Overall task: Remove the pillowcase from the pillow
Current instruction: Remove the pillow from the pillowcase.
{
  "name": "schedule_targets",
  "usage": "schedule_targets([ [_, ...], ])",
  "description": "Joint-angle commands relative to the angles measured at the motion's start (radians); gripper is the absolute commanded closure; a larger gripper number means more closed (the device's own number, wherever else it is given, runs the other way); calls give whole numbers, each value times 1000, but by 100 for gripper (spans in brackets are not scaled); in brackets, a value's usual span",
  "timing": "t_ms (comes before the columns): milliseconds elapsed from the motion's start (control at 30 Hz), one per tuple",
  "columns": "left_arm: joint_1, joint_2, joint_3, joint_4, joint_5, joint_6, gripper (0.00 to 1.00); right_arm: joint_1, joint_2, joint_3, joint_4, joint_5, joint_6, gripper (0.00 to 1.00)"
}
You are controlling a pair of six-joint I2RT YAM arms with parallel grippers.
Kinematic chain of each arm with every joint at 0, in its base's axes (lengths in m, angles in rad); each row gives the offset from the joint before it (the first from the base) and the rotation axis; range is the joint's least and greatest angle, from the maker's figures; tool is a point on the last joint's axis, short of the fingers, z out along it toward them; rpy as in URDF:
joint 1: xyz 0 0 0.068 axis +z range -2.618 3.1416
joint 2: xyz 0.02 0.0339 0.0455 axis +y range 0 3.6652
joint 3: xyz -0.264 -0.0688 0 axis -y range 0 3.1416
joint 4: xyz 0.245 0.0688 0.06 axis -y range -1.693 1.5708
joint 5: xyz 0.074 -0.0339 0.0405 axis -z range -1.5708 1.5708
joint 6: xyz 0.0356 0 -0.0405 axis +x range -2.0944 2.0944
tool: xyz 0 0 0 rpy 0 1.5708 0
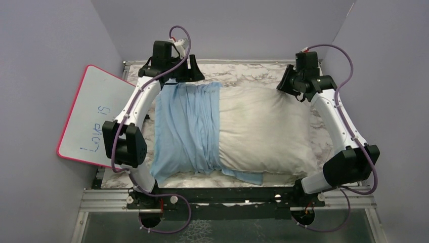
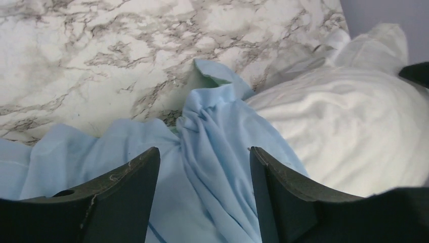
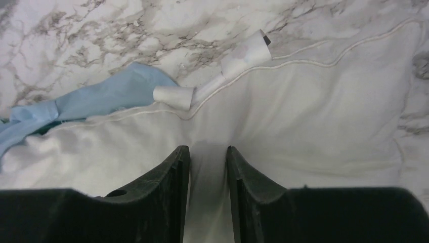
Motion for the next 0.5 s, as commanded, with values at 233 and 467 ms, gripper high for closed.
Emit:
schedule_targets([
  [233, -152, -231, -108, 53, -35, 38, 28, -11, -177, -31, -35, -430, -151, 20],
  [467, -215, -273, -198, 106, -81, 11, 28, 30, -439, -375, 107, -1061, -132, 20],
])
